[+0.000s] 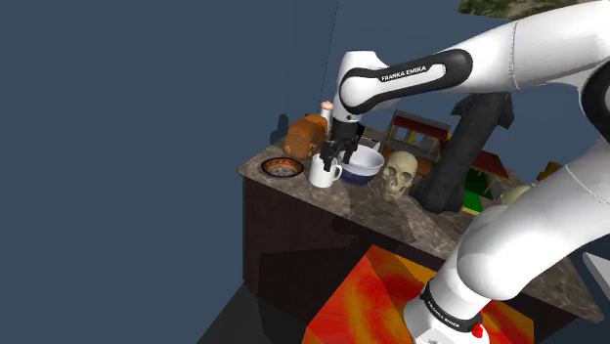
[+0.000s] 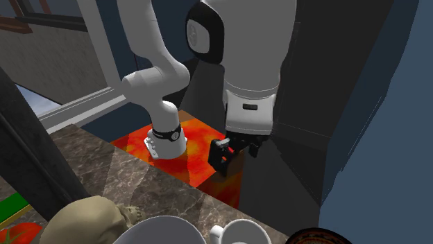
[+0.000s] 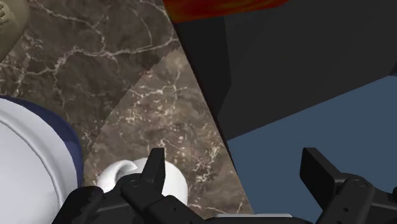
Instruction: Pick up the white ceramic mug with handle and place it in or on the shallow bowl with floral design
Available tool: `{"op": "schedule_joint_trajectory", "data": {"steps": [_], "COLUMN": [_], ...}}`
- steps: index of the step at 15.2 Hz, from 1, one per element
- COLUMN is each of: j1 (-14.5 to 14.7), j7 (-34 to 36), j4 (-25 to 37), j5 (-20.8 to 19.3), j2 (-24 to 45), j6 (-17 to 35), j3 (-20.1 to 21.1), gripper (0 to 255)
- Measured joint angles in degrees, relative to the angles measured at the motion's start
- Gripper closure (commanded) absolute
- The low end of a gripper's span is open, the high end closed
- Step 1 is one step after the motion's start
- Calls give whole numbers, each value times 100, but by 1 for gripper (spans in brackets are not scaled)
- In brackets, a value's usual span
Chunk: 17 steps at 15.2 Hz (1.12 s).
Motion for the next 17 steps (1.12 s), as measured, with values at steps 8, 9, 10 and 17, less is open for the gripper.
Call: {"op": "schedule_joint_trajectory", "data": {"steps": [8,9,10,17], "j1": [-121,-135,-146,-173], "j7": [-267,-291,-313,-381], "j4": [1069,1181,1277,1149], "j5": [76,91,107,165], "j2": [1609,1761,1897,2267], "j6": [845,921,981,1496], "j3": [-197,-211,-220,-233], "gripper": [0,0,0,0]}}
